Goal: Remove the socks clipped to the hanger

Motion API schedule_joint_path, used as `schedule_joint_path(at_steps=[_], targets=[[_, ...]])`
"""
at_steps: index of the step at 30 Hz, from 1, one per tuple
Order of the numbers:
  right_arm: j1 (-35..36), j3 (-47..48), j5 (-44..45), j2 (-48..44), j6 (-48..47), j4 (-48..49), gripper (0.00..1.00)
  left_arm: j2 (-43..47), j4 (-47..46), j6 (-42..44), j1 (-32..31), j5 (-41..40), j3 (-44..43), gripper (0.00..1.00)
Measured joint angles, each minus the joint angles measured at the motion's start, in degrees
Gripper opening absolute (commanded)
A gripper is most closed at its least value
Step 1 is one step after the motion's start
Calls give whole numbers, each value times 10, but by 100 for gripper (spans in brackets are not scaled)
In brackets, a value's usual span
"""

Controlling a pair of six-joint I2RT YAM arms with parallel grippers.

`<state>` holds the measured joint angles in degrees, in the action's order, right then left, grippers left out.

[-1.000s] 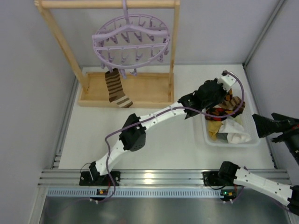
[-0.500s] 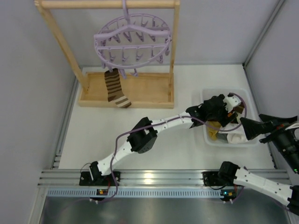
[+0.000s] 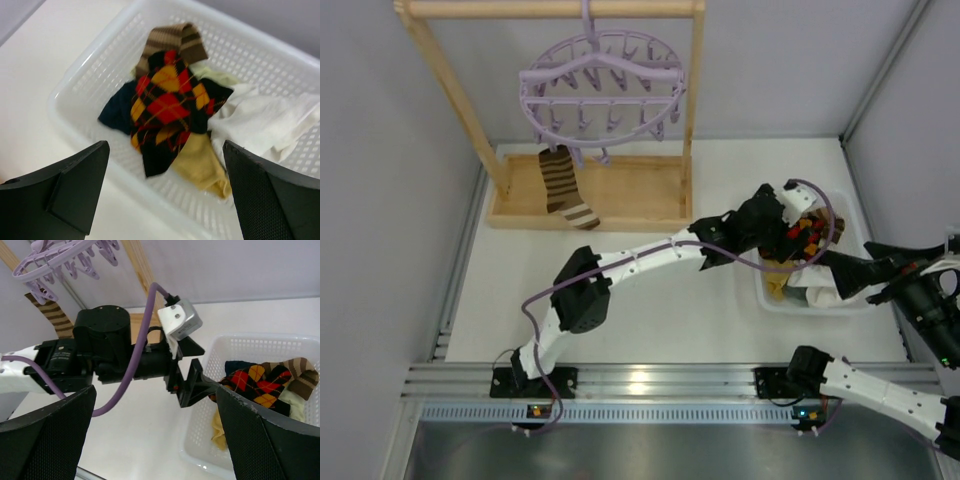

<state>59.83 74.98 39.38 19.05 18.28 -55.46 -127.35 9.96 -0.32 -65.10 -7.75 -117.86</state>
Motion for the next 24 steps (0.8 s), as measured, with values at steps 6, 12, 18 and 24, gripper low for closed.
schedule_joint_path(at_steps=[6, 12, 18, 24], targets=[[0, -9, -6, 9, -2, 29, 100, 153, 16, -45, 1, -100, 181, 99], [0, -47, -15, 2, -11, 82, 100, 311, 16, -113, 1, -265, 363, 99], [0, -68, -24, 2, -13, 110, 100, 438, 21, -186, 4, -445, 539, 99], [0, -95, -41, 8, -14, 150, 99, 475, 22, -225, 51, -525, 600, 99]])
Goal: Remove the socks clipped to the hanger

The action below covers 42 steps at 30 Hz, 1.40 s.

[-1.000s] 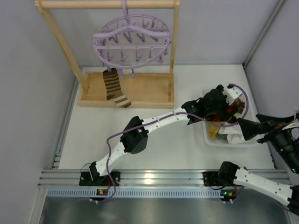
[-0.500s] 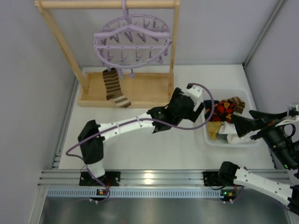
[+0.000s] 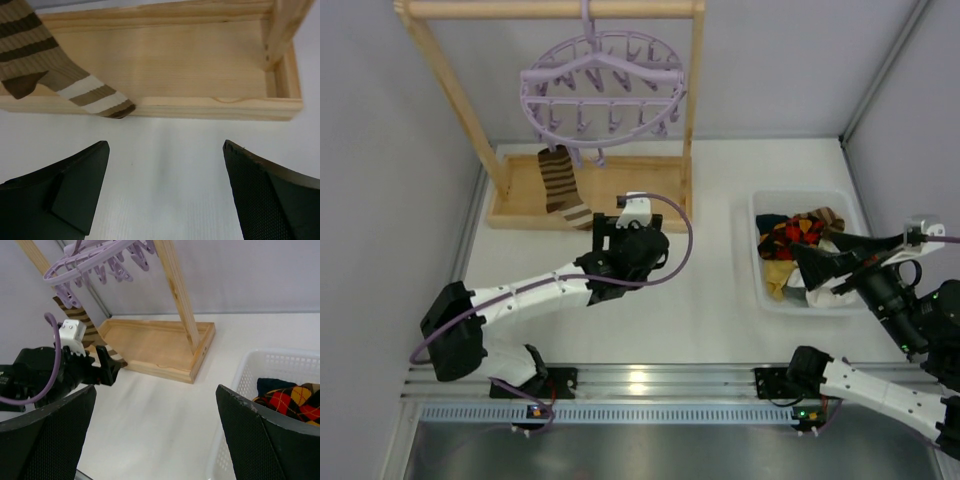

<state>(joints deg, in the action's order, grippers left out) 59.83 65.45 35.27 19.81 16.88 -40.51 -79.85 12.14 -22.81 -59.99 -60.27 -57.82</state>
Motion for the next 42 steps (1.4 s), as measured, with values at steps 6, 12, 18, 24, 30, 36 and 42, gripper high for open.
schedule_joint_path(at_steps=[6, 12, 18, 24, 30, 36, 42], targets=[[0, -18, -23, 25, -4, 30, 99, -2, -9, -35, 116, -18, 13, 99], [0, -25, -60, 52, -14, 49, 99, -44, -61, -39, 216, -19, 13, 99], [0, -30, -95, 68, -23, 60, 99, -130, -97, -26, 258, -27, -15, 99], [0, -33, -121, 80, -36, 77, 99, -172, -114, -21, 273, -49, -37, 98], [0, -47, -133, 93, -48, 93, 100, -181, -122, -28, 290, -59, -40, 35], [0, -49, -148, 106, -49, 101, 99, -180, -122, -36, 296, -48, -37, 0], [0, -58, -164, 117, -47, 128, 100, -116, -120, -43, 264, -26, 9, 0]])
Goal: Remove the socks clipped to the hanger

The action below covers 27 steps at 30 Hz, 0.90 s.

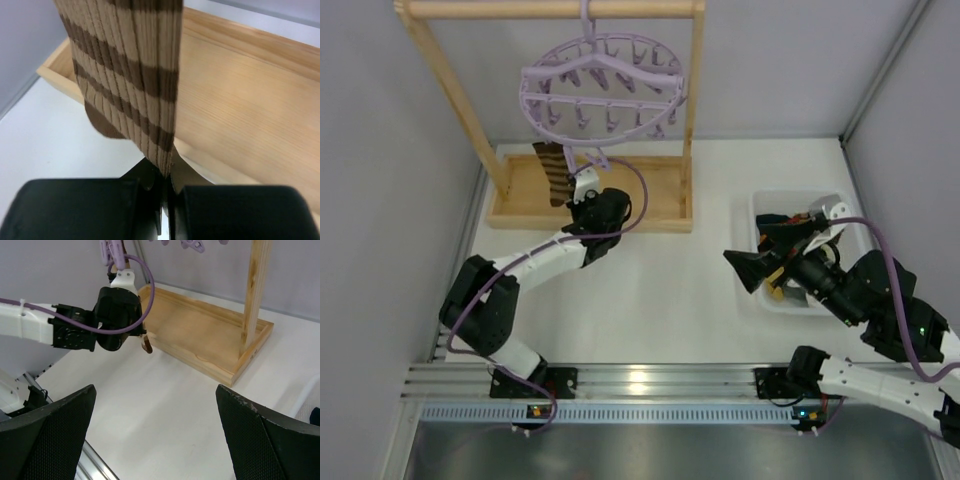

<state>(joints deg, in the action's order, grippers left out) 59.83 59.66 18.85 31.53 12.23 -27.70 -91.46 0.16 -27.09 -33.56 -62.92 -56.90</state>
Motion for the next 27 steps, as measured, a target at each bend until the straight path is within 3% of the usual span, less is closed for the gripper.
schedule_joint_path(at_steps=[6, 12, 18, 27], targets=[[0, 30, 9, 45, 3, 2, 99, 101, -2, -3, -97, 20, 50, 0], [0, 147, 15, 120, 3, -4, 99, 130, -1, 5, -204, -8, 59, 0], [0, 268, -9, 224, 0, -12, 99, 90, 2, 26, -321, -53, 22, 0], [0, 442, -26, 433, -16, -59, 98, -24, 3, 67, -382, -87, -86, 0]])
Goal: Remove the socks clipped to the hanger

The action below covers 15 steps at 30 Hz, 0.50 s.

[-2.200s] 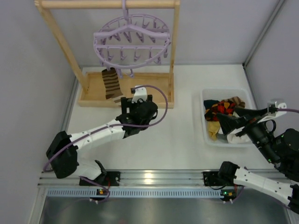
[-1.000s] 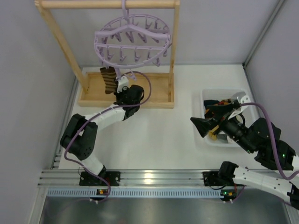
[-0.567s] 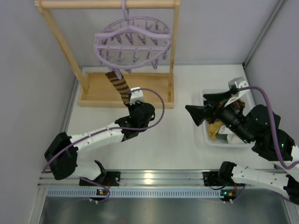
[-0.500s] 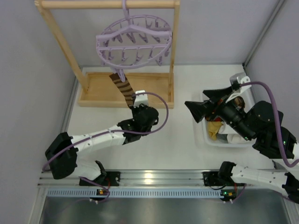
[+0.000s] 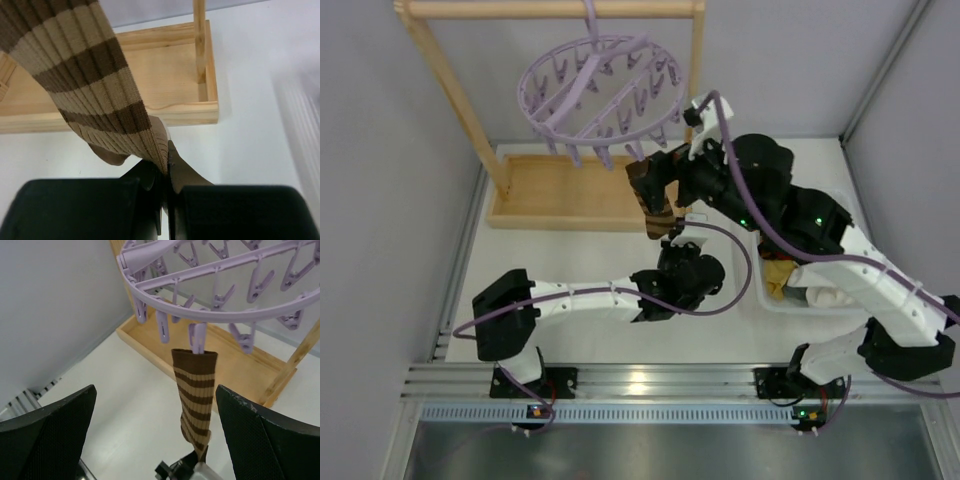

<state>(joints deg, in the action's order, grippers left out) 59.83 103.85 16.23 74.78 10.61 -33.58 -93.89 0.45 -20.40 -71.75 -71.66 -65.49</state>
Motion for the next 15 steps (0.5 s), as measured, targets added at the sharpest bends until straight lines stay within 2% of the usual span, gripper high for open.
schedule_joint_path(at_steps=[6, 11, 15], targets=[[0, 66, 75, 113, -29, -46, 87, -57, 0, 36, -4, -15, -66, 0], [2, 70, 179, 155, -57, -59, 85, -100, 0, 64, -4, -18, -116, 0], [1, 80, 240, 174, -79, -66, 79, -126, 0, 78, -3, -17, -139, 0]])
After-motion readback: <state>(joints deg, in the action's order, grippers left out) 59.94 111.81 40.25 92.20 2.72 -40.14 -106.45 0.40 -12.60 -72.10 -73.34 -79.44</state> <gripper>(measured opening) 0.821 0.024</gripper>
